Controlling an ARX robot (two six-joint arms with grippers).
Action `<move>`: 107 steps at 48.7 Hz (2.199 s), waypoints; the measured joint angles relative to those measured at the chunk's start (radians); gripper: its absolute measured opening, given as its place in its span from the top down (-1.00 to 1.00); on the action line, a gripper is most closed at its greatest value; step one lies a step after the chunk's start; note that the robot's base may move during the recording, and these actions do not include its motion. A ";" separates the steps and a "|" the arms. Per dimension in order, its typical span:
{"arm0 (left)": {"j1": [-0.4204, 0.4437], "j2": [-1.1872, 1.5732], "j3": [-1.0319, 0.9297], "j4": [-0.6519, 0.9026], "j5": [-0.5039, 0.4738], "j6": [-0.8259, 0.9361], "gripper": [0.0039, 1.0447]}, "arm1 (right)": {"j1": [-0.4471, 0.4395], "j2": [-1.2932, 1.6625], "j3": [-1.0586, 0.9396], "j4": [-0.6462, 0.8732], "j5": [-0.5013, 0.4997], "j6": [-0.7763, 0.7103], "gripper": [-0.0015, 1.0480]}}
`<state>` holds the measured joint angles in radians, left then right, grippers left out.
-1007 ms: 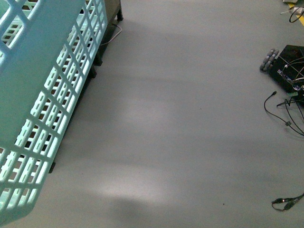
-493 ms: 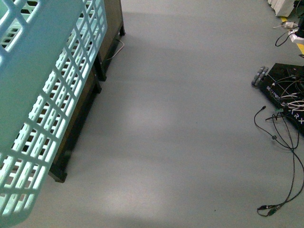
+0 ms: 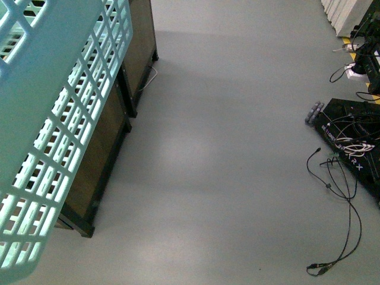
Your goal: Pick lemon and mango into basket
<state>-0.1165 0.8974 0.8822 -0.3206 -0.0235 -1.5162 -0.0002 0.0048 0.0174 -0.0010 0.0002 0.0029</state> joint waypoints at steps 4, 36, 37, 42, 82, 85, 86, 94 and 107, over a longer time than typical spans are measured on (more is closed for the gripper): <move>0.000 0.000 0.000 0.000 0.000 0.000 0.90 | 0.000 0.000 0.000 0.000 0.000 0.000 -0.83; -0.001 0.001 0.002 0.000 0.002 -0.012 0.90 | 0.000 -0.001 0.000 0.000 0.000 0.000 -0.83; -0.001 0.001 0.002 0.000 0.002 -0.011 0.90 | 0.000 -0.001 0.000 0.000 0.000 0.000 -0.83; -0.001 0.001 0.002 0.000 0.001 -0.011 0.90 | 0.000 -0.001 0.000 0.000 0.000 0.000 -0.83; 0.000 0.001 0.002 0.000 0.001 -0.008 0.90 | 0.000 -0.002 0.000 0.000 0.001 0.000 -0.83; 0.000 0.001 0.002 0.000 0.001 -0.008 0.90 | 0.000 -0.002 0.000 0.000 0.001 0.000 -0.83; 0.000 0.001 0.002 0.000 0.001 -0.007 0.90 | 0.000 -0.002 0.000 0.000 0.001 0.000 -0.83; 0.000 0.001 0.002 0.000 0.000 -0.008 0.90 | 0.000 -0.001 0.000 0.000 0.001 0.000 -0.83; 0.000 0.001 0.002 0.000 0.000 -0.008 0.90 | 0.000 0.000 0.000 0.000 0.000 0.000 -0.83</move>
<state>-0.1165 0.8986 0.8841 -0.3210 -0.0231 -1.5238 0.0002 0.0044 0.0174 -0.0010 0.0006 0.0029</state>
